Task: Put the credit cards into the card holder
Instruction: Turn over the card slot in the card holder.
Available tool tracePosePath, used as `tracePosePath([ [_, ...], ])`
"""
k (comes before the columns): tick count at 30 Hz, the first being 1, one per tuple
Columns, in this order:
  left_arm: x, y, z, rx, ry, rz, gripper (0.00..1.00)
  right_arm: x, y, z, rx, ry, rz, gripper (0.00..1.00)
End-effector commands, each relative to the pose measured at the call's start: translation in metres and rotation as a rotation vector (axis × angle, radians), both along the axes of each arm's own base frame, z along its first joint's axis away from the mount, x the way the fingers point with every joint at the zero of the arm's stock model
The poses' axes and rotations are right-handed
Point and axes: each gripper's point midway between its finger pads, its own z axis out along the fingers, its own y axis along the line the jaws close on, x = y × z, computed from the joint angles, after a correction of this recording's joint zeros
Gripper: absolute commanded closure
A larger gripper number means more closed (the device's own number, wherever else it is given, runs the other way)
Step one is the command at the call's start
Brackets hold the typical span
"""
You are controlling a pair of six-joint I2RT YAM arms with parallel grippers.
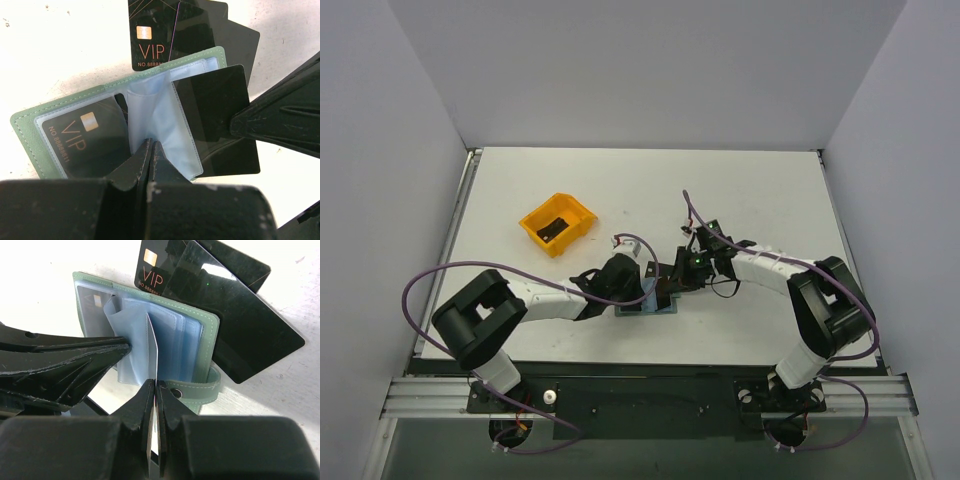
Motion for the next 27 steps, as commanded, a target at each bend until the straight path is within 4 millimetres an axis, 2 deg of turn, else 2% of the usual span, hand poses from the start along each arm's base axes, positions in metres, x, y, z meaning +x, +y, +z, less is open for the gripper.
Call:
tracePosePath([
  [1, -0.007, 0.017, -0.006, 0.061, 0.031, 0.011, 1.0, -0.006, -0.001, -0.008, 0.013, 0.013, 0.011, 1.0],
  [2, -0.006, 0.016, -0.003, 0.055, 0.026, 0.01, 1.0, -0.006, 0.0, -0.007, 0.022, 0.01, 0.013, 1.0],
  [9, 0.009, -0.005, 0.068, -0.083, -0.087, -0.008, 1.0, -0.005, 0.005, -0.007, 0.053, 0.018, 0.008, 1.0],
  [13, 0.011, -0.004, 0.085, -0.1, -0.109, -0.002, 1.0, -0.004, 0.008, 0.0, 0.074, 0.004, 0.012, 1.0],
  [15, 0.01, 0.003, 0.087, -0.1, -0.112, 0.015, 1.0, -0.003, 0.008, 0.006, 0.084, -0.01, 0.011, 1.0],
  [22, 0.004, 0.054, 0.06, -0.016, -0.05, 0.144, 1.0, -0.004, 0.021, 0.035, 0.156, -0.045, 0.044, 1.0],
  [27, -0.002, 0.072, 0.052, 0.002, -0.036, 0.189, 1.0, -0.008, 0.039, 0.05, 0.18, -0.064, 0.094, 1.0],
])
